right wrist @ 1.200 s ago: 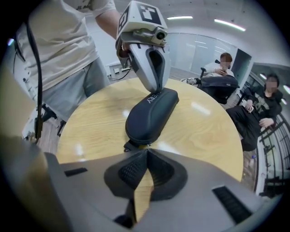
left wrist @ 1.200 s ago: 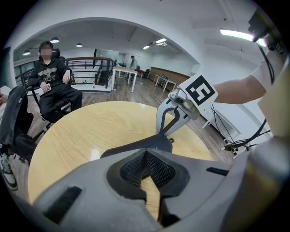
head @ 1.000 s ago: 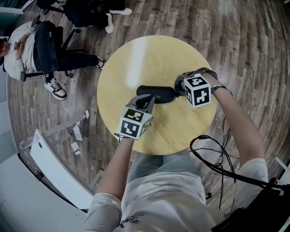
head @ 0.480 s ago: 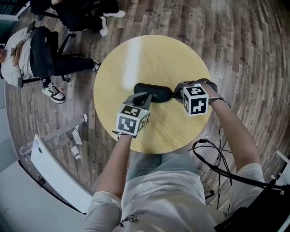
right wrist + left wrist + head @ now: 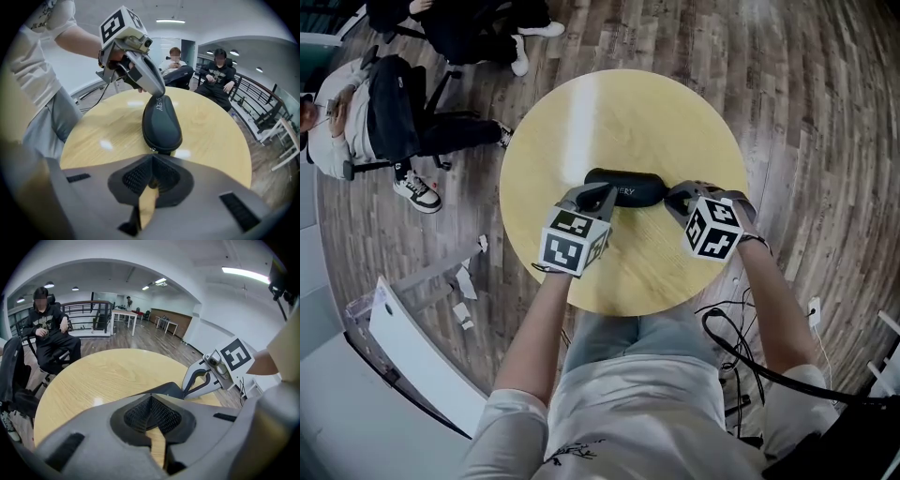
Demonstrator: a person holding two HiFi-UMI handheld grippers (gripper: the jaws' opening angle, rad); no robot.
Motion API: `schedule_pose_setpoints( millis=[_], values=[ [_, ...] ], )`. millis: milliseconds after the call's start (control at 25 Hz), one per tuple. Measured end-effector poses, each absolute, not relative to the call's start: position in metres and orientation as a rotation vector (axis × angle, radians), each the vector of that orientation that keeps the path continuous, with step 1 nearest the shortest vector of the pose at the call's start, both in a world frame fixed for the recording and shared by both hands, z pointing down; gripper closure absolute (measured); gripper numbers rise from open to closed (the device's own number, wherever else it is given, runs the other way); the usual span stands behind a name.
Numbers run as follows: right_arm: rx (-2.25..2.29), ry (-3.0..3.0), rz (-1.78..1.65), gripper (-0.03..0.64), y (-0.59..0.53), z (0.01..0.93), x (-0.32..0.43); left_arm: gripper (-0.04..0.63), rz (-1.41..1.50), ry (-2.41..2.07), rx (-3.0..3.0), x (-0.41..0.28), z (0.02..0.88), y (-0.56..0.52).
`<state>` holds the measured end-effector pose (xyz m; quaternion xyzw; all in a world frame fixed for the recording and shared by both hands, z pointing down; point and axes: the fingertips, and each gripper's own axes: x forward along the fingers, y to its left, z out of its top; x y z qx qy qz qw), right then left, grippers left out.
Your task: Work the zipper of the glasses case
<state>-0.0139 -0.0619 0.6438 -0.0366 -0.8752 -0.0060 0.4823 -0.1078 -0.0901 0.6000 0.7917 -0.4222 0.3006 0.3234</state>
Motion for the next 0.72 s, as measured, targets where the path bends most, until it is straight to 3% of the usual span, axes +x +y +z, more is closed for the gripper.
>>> schedule_pose_setpoints(
  millis=[360, 720],
  values=[
    [-0.098, -2.091, -0.081, 0.615, -0.117, 0.649, -0.002, 0.589, 0.894, -0.935, 2.058, -0.100, 0.612, -0.093],
    [0.032, -2.117, 0.125, 0.615, -0.078, 0.650, -0.010, 0.590, 0.871, -0.923, 2.047, -0.094, 0.614, -0.085]
  ],
)
